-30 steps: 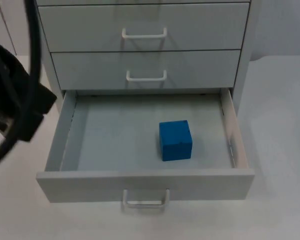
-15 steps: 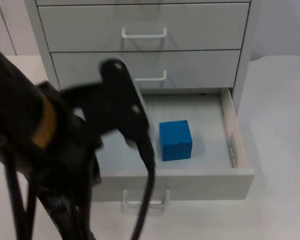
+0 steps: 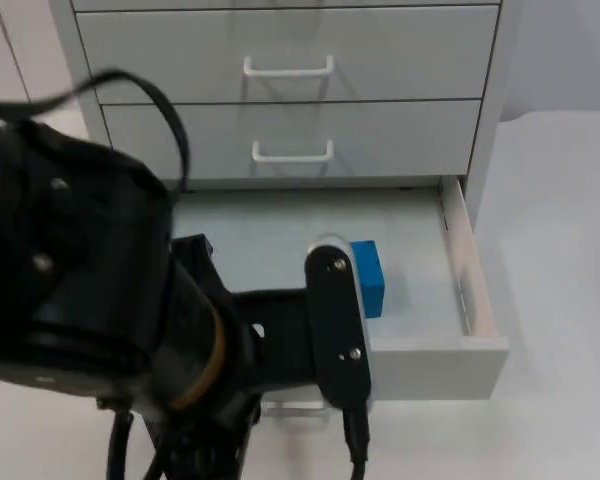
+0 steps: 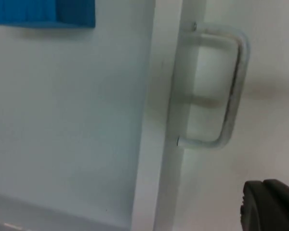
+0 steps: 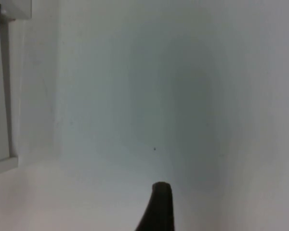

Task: Open the drawer with the left hand, place the block into the drawer with the right hand, then close the drawer with the left hand.

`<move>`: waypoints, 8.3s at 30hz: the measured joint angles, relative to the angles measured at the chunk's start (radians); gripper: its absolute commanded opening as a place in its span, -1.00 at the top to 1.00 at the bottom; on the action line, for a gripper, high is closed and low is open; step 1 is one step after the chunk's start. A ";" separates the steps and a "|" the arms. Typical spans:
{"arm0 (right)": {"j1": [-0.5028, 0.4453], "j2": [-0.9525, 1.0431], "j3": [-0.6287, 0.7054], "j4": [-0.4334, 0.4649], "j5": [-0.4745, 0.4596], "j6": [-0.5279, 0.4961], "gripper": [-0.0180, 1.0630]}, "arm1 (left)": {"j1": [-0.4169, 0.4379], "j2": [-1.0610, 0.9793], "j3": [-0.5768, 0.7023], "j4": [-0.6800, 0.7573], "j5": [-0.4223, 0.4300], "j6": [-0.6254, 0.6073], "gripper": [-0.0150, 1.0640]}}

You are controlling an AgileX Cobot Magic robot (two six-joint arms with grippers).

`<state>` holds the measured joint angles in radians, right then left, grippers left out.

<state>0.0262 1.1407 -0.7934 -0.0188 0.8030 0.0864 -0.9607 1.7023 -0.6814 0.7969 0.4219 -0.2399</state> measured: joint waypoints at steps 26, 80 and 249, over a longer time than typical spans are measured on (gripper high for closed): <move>0.000 0.000 0.000 0.000 0.000 0.000 -0.31 | -0.004 0.236 -0.161 0.515 0.051 -0.447 0.97; 0.000 0.000 0.000 0.008 -0.013 0.000 -0.31 | 0.251 0.466 -0.457 0.911 0.241 -0.882 0.97; 0.288 -1.137 0.276 0.079 0.276 -0.112 -0.98 | 0.678 -1.699 0.182 -0.797 0.657 0.217 -0.97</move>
<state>0.3142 0.0037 -0.5174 0.0599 1.0786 -0.0252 -0.2831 0.0036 -0.4993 0.0000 1.0790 -0.0231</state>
